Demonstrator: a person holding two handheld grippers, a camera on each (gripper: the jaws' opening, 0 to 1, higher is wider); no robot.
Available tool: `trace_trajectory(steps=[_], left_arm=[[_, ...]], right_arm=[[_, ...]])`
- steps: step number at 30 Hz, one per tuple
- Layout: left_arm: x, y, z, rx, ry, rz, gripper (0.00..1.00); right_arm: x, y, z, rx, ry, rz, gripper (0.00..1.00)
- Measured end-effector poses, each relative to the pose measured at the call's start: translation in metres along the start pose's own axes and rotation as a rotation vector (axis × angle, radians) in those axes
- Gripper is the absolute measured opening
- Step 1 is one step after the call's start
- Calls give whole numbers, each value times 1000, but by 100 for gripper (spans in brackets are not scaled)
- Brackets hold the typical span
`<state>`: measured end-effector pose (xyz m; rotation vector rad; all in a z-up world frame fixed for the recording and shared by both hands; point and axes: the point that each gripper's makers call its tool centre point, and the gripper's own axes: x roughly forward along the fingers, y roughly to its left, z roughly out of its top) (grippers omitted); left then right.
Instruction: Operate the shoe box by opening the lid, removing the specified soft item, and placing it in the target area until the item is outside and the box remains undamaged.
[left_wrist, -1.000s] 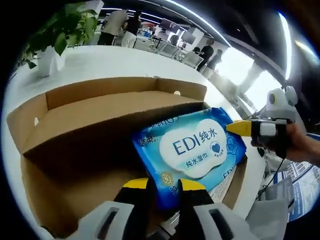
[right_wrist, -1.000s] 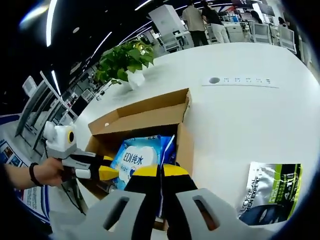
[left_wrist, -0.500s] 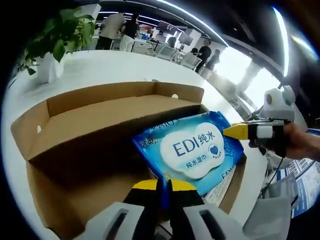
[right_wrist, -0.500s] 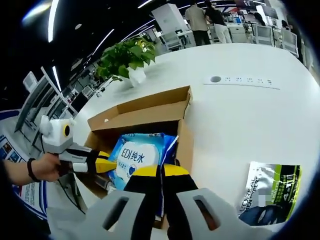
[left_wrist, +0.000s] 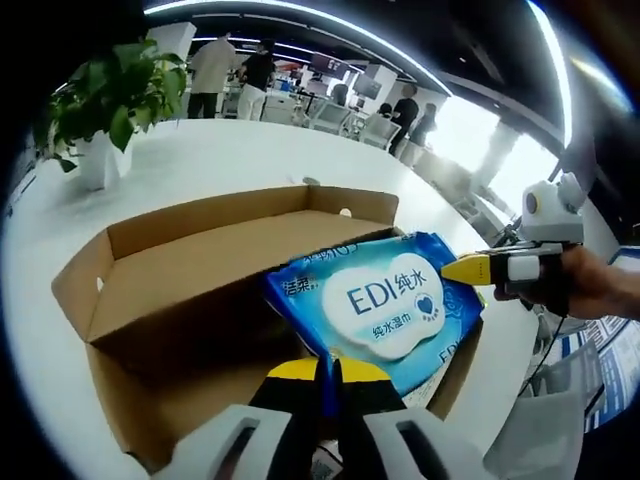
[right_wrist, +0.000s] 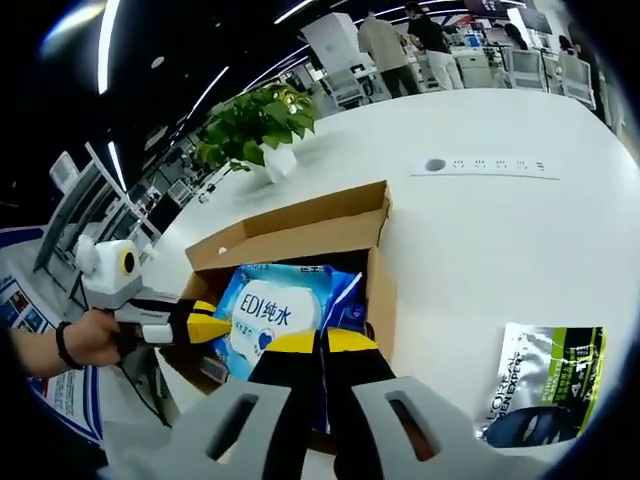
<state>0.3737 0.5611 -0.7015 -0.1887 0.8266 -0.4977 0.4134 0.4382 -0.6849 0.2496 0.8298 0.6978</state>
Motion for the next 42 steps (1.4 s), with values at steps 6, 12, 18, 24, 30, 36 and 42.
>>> trace_trajectory(steps=[6,12,18,24,30,36,42], left_arm=[[-9,-1,6,5,-20,6,3],[-17,-4,15,15,-43,9,3],[-22,-13,26,36,-59,6,3],[-21,-25,35,58,-68,-8,3],[-14,-40,42,87,-63,-28,3],[-4,-57,48,114,-54,-48,3],[6,-75,51,134,-46,-71,3]], right_arm=[[-5,8,4,-3,-18,10,0],[-12,13,10,-17,-41,17,0],[-22,13,17,-21,-65,12,0],[-33,7,21,-19,-86,-2,0],[-46,-4,22,-7,-106,-17,0],[-61,-19,20,15,-125,-41,0],[-78,-36,17,33,-139,-65,0]])
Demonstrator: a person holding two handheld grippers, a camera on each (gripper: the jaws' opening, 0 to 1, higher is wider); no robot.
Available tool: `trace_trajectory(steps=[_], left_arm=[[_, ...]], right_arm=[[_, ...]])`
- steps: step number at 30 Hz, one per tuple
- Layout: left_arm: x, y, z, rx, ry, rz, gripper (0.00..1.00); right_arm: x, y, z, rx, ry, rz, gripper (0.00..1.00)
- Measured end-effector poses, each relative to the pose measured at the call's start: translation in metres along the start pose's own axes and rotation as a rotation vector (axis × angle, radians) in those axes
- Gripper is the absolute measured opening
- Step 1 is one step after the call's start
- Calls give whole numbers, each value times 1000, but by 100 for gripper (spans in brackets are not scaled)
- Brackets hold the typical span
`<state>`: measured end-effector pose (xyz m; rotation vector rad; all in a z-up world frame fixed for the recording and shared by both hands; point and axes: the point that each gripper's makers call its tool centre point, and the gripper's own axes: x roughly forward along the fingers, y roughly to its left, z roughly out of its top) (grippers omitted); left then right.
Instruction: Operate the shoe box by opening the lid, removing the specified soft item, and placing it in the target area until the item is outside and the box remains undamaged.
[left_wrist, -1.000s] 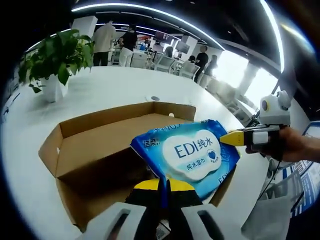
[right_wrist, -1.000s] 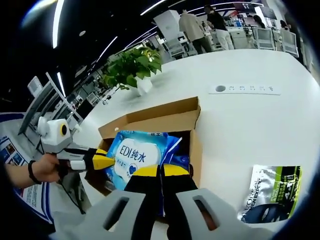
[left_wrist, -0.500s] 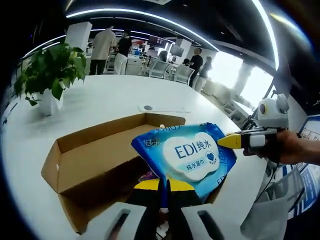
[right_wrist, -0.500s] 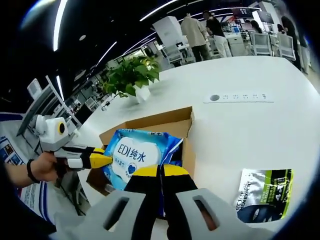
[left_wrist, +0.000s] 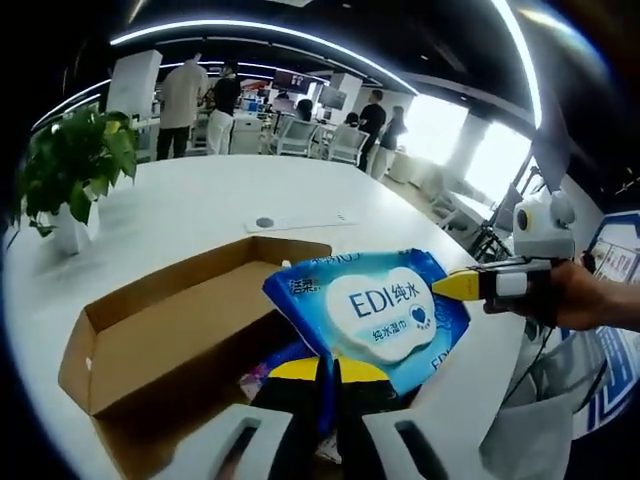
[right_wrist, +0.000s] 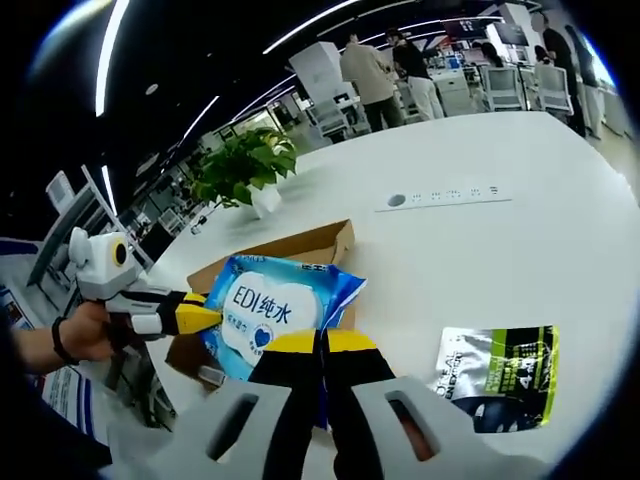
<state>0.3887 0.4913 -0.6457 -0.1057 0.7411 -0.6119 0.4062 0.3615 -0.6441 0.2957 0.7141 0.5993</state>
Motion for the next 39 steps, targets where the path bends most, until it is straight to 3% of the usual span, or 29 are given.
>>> trace_trajectory(steps=[14,39], left_arm=[[25,-45,3,57,32,-64,3],[70,-121,-11,127,104,-156,3]], right_arm=[[-38,-36,-10,45,-25,-57,0],[-102,-98,-43,138,-65,-145,0]])
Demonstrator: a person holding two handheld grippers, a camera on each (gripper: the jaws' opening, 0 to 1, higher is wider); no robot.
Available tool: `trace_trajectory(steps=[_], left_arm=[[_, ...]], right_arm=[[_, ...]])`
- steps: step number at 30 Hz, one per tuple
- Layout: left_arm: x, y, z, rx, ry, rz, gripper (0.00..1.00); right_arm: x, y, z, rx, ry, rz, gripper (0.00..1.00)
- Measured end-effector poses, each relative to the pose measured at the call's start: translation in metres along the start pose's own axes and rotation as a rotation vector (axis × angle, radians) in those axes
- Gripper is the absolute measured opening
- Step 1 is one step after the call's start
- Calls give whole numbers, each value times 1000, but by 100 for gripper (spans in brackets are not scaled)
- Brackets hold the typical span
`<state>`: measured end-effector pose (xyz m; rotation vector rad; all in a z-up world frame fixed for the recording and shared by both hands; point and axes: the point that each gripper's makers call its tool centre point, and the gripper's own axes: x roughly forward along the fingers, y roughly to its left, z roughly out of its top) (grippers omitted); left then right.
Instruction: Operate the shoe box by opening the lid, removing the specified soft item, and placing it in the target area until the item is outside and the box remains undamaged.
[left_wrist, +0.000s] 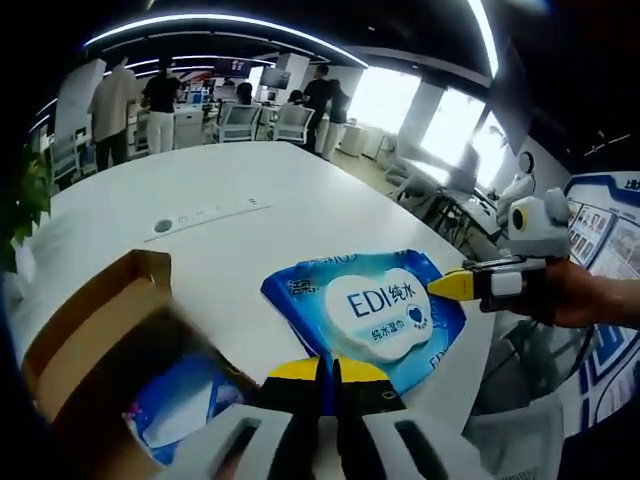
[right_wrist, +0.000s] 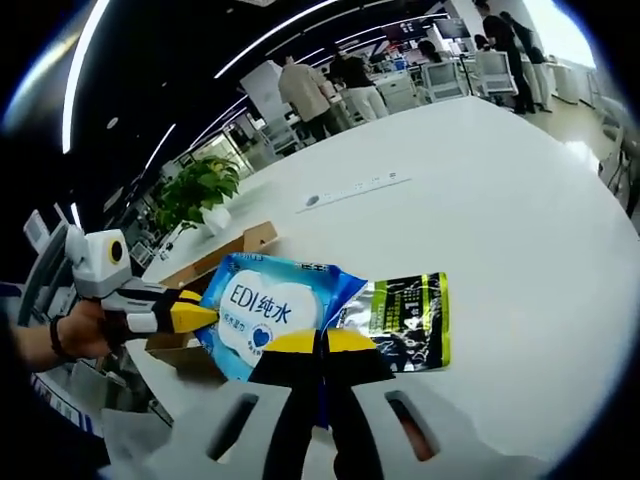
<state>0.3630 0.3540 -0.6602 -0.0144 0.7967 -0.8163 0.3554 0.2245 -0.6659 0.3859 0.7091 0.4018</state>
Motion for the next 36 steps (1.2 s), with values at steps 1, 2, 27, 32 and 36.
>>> trace_trajectory(steps=[1,2,27,32,36], left_arm=[[2,-2,0,2,2,-2,3],[4,-4,0,5,4,-5,3],[49,-31,2,3,40,-30,3],[54,-27,4,-6,42,-13,3],[57,-22,5,-23,38,-2,3]], right_arm=[[-2,-3,-1,5,-1,-2,0],[-4,-4,-1,6,-3,-3,0],[-13,-58,-2,48,12,-32,0],[-4,-63,2,39,25,-26,0],[3,-65,7,30,36,-17,0]])
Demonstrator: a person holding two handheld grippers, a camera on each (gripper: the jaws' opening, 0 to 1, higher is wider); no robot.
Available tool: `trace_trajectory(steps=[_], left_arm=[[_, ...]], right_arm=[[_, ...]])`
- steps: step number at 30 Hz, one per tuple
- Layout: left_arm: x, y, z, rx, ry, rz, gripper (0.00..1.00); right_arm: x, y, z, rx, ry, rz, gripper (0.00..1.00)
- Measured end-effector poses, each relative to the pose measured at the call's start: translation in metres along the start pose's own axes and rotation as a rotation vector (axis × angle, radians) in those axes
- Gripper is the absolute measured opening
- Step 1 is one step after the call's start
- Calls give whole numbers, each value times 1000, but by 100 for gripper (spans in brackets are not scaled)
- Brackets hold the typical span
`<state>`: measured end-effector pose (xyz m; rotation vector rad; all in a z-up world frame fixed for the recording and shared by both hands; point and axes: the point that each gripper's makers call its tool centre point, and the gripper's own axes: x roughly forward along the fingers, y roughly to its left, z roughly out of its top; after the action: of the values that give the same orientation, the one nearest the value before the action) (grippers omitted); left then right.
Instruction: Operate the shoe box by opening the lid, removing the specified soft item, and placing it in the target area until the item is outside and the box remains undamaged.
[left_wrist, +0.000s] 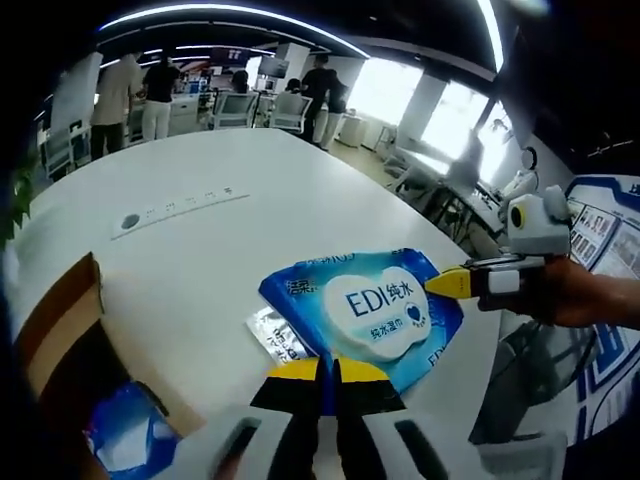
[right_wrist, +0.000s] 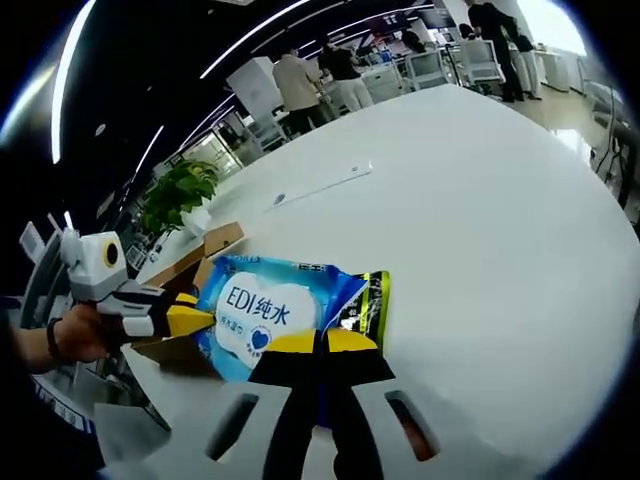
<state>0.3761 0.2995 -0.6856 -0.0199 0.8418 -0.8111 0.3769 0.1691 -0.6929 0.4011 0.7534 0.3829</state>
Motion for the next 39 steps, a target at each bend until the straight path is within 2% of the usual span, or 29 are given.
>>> trace_trajectory(steps=[12,24,39], left_arm=[[8,17,1,-49,2,37,3],[20,24,1,-74,18,52,3],[41,34,-9,-98,57,64,3]], right_arm=[[22,-1,11,-33,42,23,0],[31,-1,12,-47,75,33,0],[52,-20,9,-43,110,33,0]])
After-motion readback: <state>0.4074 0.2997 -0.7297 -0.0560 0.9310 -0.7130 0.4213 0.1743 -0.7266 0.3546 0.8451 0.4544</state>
